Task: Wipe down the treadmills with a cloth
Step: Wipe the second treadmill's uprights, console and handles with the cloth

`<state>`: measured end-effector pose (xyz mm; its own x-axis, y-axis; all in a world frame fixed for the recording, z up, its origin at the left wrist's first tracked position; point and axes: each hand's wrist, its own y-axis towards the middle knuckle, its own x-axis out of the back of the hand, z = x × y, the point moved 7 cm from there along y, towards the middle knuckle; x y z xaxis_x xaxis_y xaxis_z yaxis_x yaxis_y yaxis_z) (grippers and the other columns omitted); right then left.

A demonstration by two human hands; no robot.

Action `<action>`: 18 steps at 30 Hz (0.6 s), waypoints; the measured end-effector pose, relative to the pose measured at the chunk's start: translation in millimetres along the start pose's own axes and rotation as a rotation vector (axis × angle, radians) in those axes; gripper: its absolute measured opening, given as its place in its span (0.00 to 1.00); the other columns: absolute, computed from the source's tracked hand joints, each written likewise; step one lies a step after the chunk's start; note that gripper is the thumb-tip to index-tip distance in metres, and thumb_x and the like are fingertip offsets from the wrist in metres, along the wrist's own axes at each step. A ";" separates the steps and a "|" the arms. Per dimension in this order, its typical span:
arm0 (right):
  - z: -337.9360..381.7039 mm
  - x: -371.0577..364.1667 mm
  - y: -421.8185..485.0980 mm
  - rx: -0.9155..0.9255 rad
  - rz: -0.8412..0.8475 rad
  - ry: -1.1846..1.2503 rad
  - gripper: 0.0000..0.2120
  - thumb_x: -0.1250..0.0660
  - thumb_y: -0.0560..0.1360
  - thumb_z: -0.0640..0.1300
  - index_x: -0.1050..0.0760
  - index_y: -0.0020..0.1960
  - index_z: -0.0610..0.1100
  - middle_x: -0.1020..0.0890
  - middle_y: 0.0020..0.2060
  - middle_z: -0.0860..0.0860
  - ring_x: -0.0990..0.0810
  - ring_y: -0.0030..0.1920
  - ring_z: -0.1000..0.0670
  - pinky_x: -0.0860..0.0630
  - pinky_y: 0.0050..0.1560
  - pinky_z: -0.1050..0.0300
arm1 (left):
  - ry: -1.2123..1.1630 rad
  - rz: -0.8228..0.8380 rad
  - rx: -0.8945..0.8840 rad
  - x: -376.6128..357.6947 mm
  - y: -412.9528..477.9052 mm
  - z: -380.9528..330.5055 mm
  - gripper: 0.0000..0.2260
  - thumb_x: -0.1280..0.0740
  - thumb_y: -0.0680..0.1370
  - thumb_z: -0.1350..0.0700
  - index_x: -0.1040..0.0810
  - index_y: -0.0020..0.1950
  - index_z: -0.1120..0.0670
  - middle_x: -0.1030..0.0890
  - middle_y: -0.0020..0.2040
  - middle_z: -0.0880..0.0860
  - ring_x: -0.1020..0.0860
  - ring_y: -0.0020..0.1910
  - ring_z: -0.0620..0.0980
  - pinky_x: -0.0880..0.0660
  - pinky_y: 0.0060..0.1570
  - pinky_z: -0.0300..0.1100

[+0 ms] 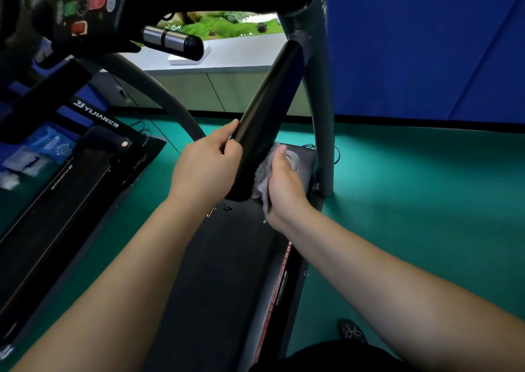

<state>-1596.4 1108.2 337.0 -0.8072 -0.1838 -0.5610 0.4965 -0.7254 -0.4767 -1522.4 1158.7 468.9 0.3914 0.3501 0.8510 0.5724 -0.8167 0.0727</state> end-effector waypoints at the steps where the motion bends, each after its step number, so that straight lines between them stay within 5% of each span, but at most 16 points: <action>1: 11.2 -0.3 11.6 0.071 0.001 0.007 0.27 0.52 0.81 0.61 0.30 0.60 0.40 0.21 0.57 0.36 0.26 0.65 0.36 0.21 0.56 0.53 | -0.003 -0.008 -0.003 0.4 0.6 0.1 0.21 0.45 0.75 0.49 0.29 0.67 0.36 0.18 0.49 0.47 0.22 0.45 0.49 0.23 0.50 0.46; 4: 51.4 5.4 37.8 0.243 -0.071 -0.011 0.17 0.49 0.82 0.56 0.31 0.62 0.47 0.21 0.59 0.49 0.22 0.56 0.51 0.24 0.57 0.60 | -0.015 -0.020 -0.002 0.2 2.3 1.4 0.21 0.45 0.74 0.49 0.28 0.65 0.34 0.18 0.48 0.50 0.21 0.44 0.51 0.22 0.49 0.48; 6: 77.4 6.5 56.7 0.318 -0.100 0.004 0.17 0.49 0.83 0.52 0.33 0.65 0.44 0.21 0.57 0.47 0.21 0.52 0.49 0.24 0.49 0.62 | -0.011 -0.016 0.004 -0.6 2.9 2.7 0.22 0.46 0.73 0.48 0.29 0.65 0.34 0.18 0.44 0.49 0.21 0.40 0.50 0.22 0.46 0.49; 9: 110.6 4.9 87.3 0.361 -0.140 -0.025 0.20 0.50 0.84 0.52 0.37 0.71 0.43 0.25 0.65 0.40 0.23 0.60 0.40 0.26 0.59 0.51 | -0.019 -0.010 0.038 -0.6 4.9 6.3 0.23 0.46 0.72 0.46 0.30 0.66 0.32 0.18 0.41 0.47 0.21 0.38 0.50 0.21 0.43 0.50; 15: 166.8 11.9 130.1 0.448 -0.209 -0.139 0.21 0.50 0.83 0.52 0.38 0.72 0.44 0.24 0.59 0.48 0.23 0.49 0.50 0.21 0.50 0.59 | 0.017 -0.013 0.055 -0.4 4.5 6.7 0.20 0.43 0.76 0.50 0.30 0.66 0.32 0.19 0.38 0.46 0.22 0.35 0.49 0.23 0.39 0.46; 18: 181.1 12.5 132.7 0.553 -0.206 -0.380 0.23 0.49 0.83 0.52 0.44 0.76 0.49 0.31 0.70 0.49 0.26 0.61 0.50 0.26 0.43 0.66 | 0.038 -0.008 0.050 -0.4 4.9 6.2 0.20 0.43 0.77 0.50 0.30 0.67 0.33 0.19 0.39 0.46 0.23 0.35 0.48 0.24 0.37 0.44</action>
<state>-1598.4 889.5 389.3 -0.9732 -0.1520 -0.1724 0.1672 -0.9829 -0.0775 -1515.2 1157.4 465.7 0.3595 0.3376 0.8700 0.6108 -0.7899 0.0541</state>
